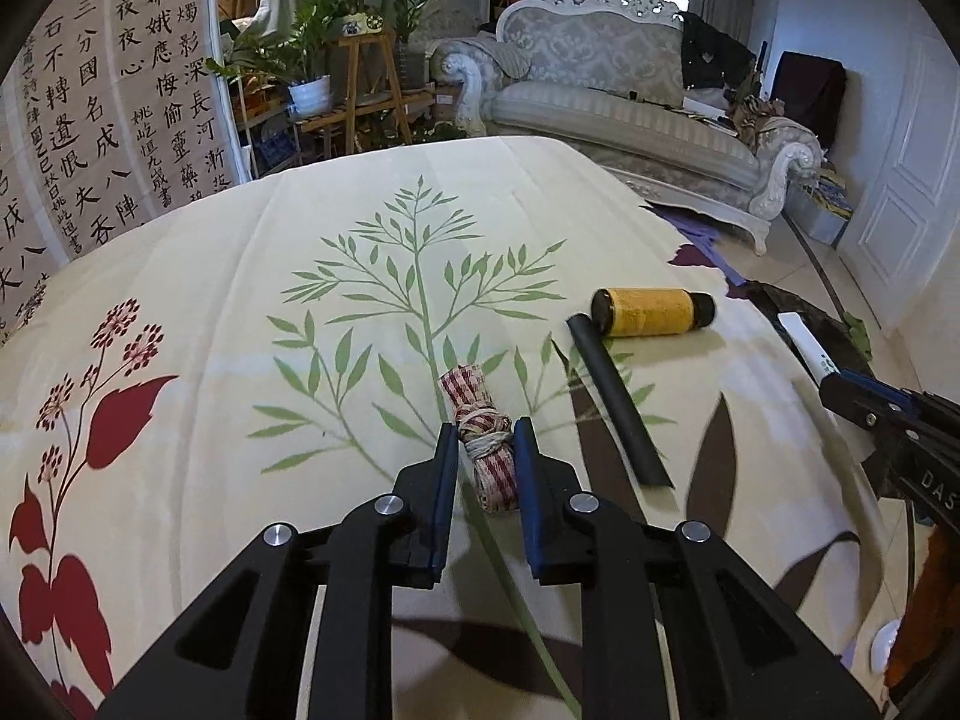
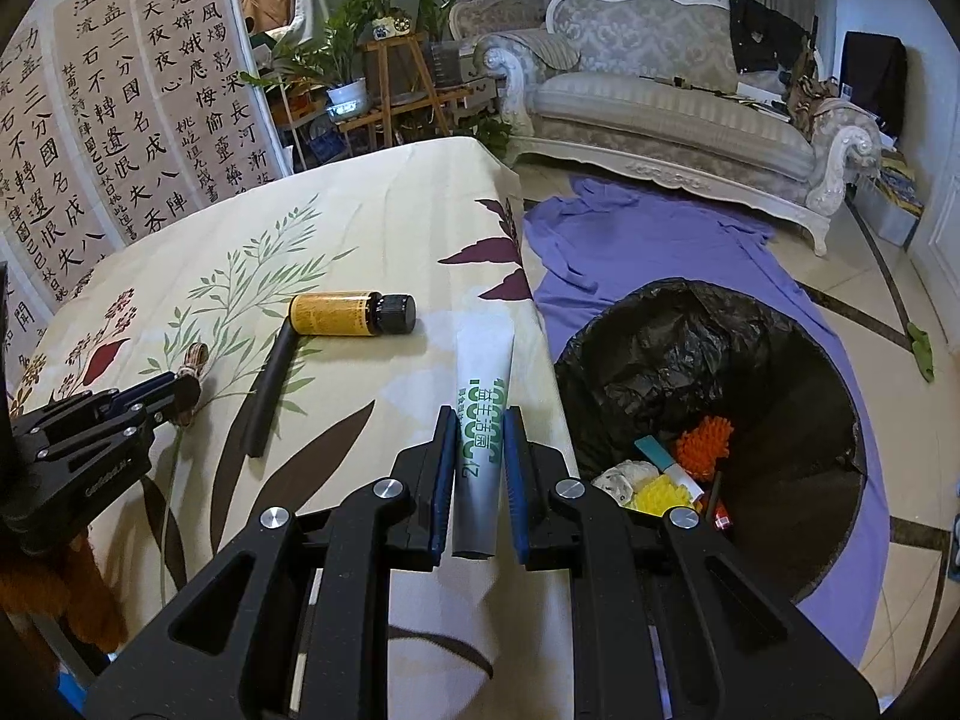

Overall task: Collect trash
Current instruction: 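Grasp the green-printed white tube with the right tool while the left tool grasps the checkered ribbon, then carry the tube and ribbon over the black bin and open both tools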

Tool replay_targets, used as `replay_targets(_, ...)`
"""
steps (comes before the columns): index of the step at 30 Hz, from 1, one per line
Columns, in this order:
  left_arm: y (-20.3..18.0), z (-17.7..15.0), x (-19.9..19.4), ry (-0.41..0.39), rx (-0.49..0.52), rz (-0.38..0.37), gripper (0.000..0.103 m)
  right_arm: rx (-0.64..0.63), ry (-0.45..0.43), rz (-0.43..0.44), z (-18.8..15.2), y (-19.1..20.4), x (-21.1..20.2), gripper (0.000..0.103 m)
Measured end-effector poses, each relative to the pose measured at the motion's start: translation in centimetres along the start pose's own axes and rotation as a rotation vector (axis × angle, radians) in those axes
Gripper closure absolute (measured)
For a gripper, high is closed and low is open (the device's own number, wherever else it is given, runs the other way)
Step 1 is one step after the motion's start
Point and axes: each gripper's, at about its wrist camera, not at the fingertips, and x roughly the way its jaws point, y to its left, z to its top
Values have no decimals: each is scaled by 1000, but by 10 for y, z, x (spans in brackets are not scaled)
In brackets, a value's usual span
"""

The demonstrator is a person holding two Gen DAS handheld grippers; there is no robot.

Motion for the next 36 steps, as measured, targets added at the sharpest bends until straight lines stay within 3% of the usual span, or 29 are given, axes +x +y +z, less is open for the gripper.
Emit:
replay_targets(12,-46,-5,-28,-70,71,-91,83,26,-37,-49,-16,-18,-30,87)
replay_targets(25,-125,10,-19,-100,184,-211,83,128,-57,-167,-28,-83,-45,87)
replay_targets(36,-180,20,0,-106,261,-256,83,182,-55,-221,-29,-126,-36,87)
